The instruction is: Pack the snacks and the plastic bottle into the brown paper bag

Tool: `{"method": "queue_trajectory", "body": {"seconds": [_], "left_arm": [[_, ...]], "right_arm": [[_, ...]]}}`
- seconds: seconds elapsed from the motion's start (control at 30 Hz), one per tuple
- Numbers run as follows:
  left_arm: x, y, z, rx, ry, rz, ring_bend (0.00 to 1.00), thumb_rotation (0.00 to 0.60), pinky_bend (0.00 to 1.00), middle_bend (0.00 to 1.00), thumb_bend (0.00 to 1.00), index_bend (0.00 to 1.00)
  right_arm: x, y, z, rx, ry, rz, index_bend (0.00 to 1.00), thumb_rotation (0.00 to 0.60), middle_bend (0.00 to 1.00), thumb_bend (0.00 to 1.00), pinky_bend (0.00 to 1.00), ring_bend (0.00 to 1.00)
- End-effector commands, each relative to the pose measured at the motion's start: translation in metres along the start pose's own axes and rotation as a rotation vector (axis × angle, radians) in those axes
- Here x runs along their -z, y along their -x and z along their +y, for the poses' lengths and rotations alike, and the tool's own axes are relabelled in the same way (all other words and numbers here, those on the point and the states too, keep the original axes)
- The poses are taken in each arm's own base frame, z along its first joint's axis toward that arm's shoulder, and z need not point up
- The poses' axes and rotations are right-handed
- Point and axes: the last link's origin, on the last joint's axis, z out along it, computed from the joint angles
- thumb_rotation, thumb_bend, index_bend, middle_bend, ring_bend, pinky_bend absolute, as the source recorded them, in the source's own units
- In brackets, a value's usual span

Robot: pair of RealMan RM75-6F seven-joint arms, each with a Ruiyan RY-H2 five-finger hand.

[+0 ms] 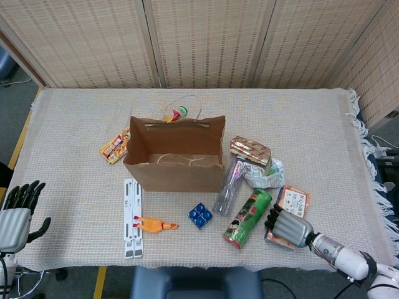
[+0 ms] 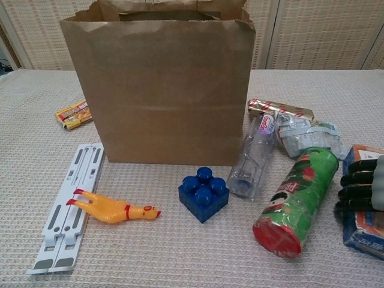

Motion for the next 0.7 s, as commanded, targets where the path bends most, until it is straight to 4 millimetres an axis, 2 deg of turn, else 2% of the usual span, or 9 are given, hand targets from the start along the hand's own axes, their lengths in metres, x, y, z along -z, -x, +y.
{"method": "queue_trajectory", "body": {"seconds": [0.03,0.3,0.53,0.7], "left_arm": [[0.000,0.000,0.000,0.002,0.001,-0.001,0.00,0.600,0.00,0.00,0.35,0.00],[0.000,0.000,0.000,0.005,0.005,-0.001,0.00,0.600,0.00,0.00,0.35,0.00],[0.001,0.000,0.000,0.003,0.010,0.001,0.00,0.600,0.00,0.00,0.35,0.00],[0.000,0.000,0.000,0.005,0.014,0.000,0.00,0.600,0.00,0.00,0.35,0.00]], "right_arm": [[0.005,-0.002,0.001,-0.018,0.009,0.022,0.60,0.600,0.54,0.27,0.58,0.52],[0.038,-0.018,0.019,-0.069,0.137,0.147,0.60,0.600,0.54,0.27,0.58,0.52],[0.067,-0.039,0.051,-0.115,0.408,0.375,0.60,0.600,0.54,0.27,0.58,0.52],[0.072,-0.068,0.079,-0.161,0.607,0.556,0.60,0.600,0.54,0.27,0.58,0.52]]}}
